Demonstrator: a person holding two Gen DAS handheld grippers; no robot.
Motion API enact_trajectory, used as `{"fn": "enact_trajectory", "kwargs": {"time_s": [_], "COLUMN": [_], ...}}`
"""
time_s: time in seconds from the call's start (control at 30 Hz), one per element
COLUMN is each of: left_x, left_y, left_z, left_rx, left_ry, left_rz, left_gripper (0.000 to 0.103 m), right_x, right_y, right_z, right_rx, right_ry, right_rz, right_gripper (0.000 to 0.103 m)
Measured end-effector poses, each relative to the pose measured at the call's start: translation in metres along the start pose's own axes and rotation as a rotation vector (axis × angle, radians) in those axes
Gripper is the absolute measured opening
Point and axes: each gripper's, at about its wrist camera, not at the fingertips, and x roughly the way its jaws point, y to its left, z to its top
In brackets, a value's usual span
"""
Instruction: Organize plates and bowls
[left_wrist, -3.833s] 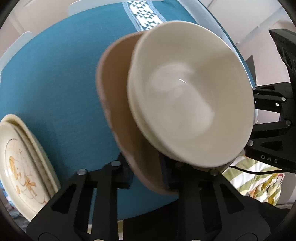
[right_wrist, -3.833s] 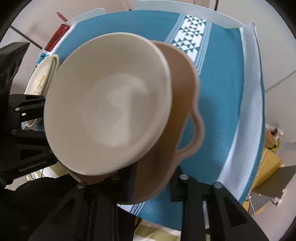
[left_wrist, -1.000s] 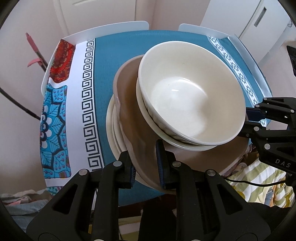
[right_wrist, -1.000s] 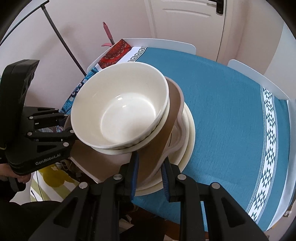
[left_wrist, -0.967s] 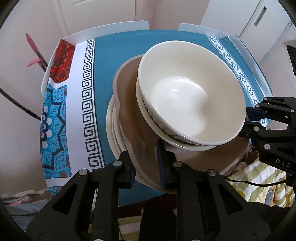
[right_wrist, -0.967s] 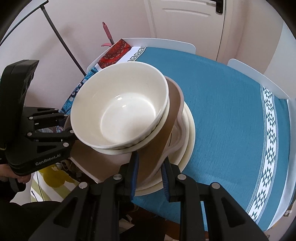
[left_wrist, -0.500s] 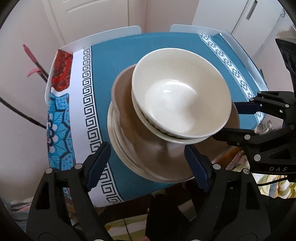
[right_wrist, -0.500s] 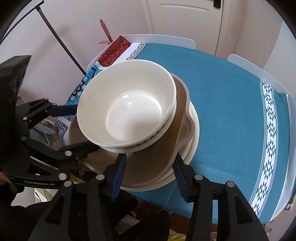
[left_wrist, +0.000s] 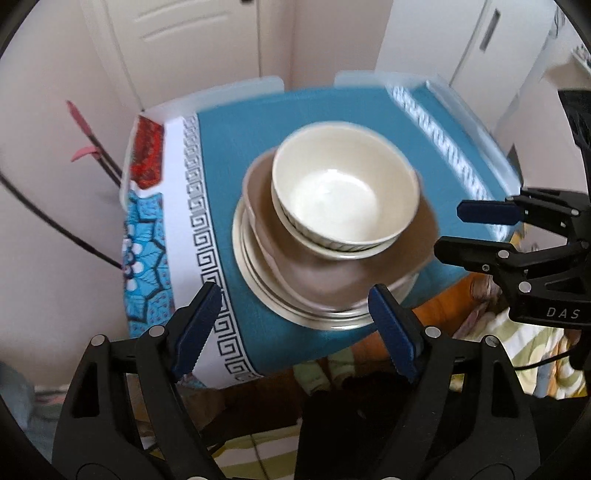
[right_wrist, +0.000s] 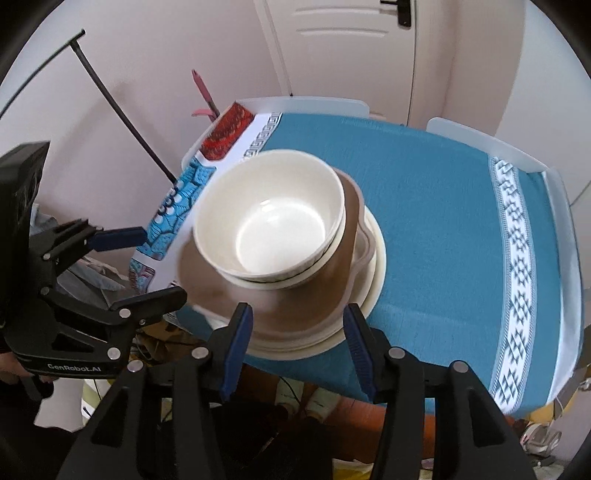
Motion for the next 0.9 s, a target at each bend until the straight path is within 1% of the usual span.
{"fn": "enact_trajectory", "kwargs": {"time_s": [0.07,0.17,0.2,0.23,0.27,0.3,0.33,0.37,0.4,0.47,0.53,0.57,0.67,0.77,0.9], "left_x": [-0.024,-0.069,-0.082,-0.103,-0.116,-0.130,-0.148,-0.160,-0.173,-0.195,-0.211,-0.219,-0.231,-0.236,-0.236], "left_y": [-0.003,-0.009,-0.011,-0.015,-0.017,-0.020,-0.024,-0.026,-0.029,-0.035,-0.041,-0.044,-0.050,-0.053,-0.056], "left_z": [-0.001,0.000,0.001,0.002,0.003,0.004,0.005,0.005,0.004,0.003,0.005,0.006,0.007,0.010,0.013], "left_rx": [-0.033,-0.072,-0.080,-0.090,-0.094,-0.100,-0.108,-0.112,-0.114,-0.110,-0.105,-0.110,-0.119,-0.115,-0.114], "left_ry": [-0.057,-0.175,-0.219,-0.286,-0.328,-0.379,-0.445,-0.493,-0.550,-0.640,-0.694,-0.720,-0.767,-0.778,-0.791], "left_rz": [0.014,0.033,0.042,0.061,0.074,0.089,0.106,0.116,0.126,0.145,0.179,0.206,0.241,0.263,0.265], "left_gripper": [0.081,0.081,0.081,0.083,0.089,0.095,0.098,0.103,0.103,0.103,0.103,0.103,0.103,0.103,0.103], "right_x": [-0.019,-0.061,-0.078,-0.091,-0.110,-0.123,-0.136,-0.149,-0.162,-0.182,-0.203,-0.213,-0.230,-0.239,-0.244], "right_y": [0.003,0.008,0.010,0.011,0.013,0.014,0.015,0.015,0.015,0.016,0.017,0.019,0.025,0.025,0.021], "right_z": [0.000,0.002,0.004,0.004,0.004,0.005,0.006,0.006,0.006,0.005,0.002,-0.001,-0.005,-0.006,-0.008], "right_rx": [-0.007,-0.002,0.002,0.006,0.011,0.015,0.018,0.022,0.024,0.030,0.047,0.051,0.052,0.063,0.088], "right_ry": [-0.049,-0.157,-0.203,-0.236,-0.287,-0.325,-0.362,-0.398,-0.437,-0.491,-0.557,-0.599,-0.674,-0.710,-0.732], "right_rz": [-0.021,-0.046,-0.059,-0.071,-0.090,-0.102,-0.113,-0.129,-0.150,-0.165,-0.194,-0.218,-0.290,-0.311,-0.339], "right_gripper": [0.047,0.047,0.050,0.062,0.079,0.085,0.091,0.092,0.092,0.098,0.102,0.102,0.102,0.102,0.102]}}
